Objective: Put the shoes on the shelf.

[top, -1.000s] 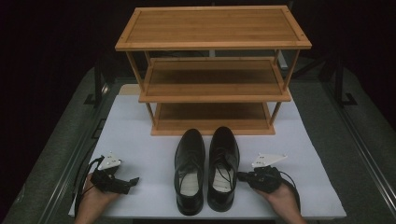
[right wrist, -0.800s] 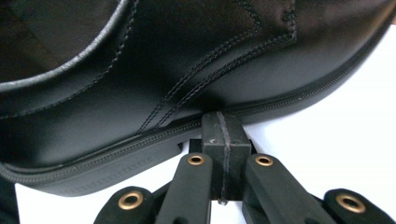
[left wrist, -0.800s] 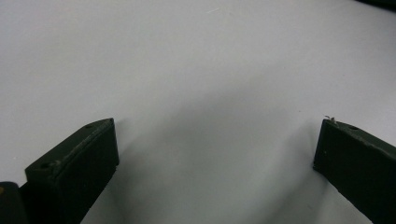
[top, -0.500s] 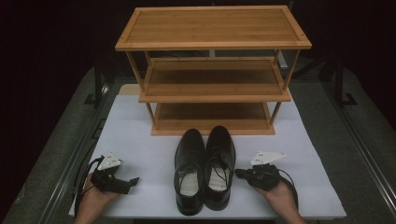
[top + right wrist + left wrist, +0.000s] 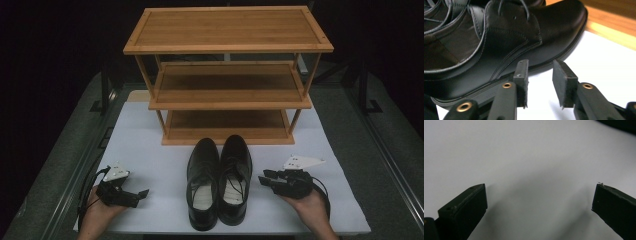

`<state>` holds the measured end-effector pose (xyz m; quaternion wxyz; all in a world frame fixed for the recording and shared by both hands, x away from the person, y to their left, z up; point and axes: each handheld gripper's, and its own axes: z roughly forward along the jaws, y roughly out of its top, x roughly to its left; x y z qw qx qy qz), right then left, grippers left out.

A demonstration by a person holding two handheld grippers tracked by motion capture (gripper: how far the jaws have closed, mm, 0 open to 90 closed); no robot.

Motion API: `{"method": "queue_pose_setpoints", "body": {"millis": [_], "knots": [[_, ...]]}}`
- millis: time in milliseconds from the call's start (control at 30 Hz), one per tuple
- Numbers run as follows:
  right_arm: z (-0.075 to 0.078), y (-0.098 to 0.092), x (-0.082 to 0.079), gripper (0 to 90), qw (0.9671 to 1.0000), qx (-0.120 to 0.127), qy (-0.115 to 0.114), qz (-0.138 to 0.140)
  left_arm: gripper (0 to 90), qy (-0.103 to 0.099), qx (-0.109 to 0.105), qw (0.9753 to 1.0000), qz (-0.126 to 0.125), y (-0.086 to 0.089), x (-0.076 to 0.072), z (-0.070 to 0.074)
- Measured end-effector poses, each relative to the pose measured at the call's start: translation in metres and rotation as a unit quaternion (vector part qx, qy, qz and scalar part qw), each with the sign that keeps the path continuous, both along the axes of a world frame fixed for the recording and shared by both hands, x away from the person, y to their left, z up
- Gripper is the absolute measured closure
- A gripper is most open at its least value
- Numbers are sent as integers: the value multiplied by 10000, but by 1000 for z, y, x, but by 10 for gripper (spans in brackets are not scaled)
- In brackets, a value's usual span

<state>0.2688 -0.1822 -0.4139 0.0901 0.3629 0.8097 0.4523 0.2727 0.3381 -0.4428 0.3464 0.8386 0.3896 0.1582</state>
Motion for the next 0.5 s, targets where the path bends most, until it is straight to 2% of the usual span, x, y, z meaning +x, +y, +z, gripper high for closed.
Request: {"method": "queue_pose_setpoints", "body": {"millis": [33, 67, 100, 167, 267, 300, 333, 367, 500], "knots": [[0, 0, 0, 619, 10000, 0, 0, 0, 0, 12, -85, 10000, 9, 0, 0, 2], [3, 0, 1, 583, 10000, 11, -2, 10, 0, 14, -248, 9997, 7, -3, 0, 8], [4, -1, 2, 570, 10000, -2, -18, 6, 0, 14, -248, 9997, 7, -3, 0, 8], [7, -1, 3, 539, 10000, 40, -12, 17, 31, -95, -442, 9989, -134, -10, -2, 18], [9, 0, 5, 513, 10000, 73, 5, 27, 84, -148, -502, 9983, -241, -16, -2, 24], [12, 1, 5, 507, 9999, 92, -6, 67, 116, -190, -587, 9975, -358, -24, -2, 32], [13, 2, 6, 507, 9999, 111, -11, 81, 155, -232, -652, 9968, -390, -27, -2, 35], [13, 2, 6, 507, 9999, 111, -11, 81, 157, -232, -652, 9968, -390, -27, -2, 35], [20, 7, 10, 507, 9996, 243, -40, 166, 214, -286, -807, 9937, -721, -46, -1, 50]]}}
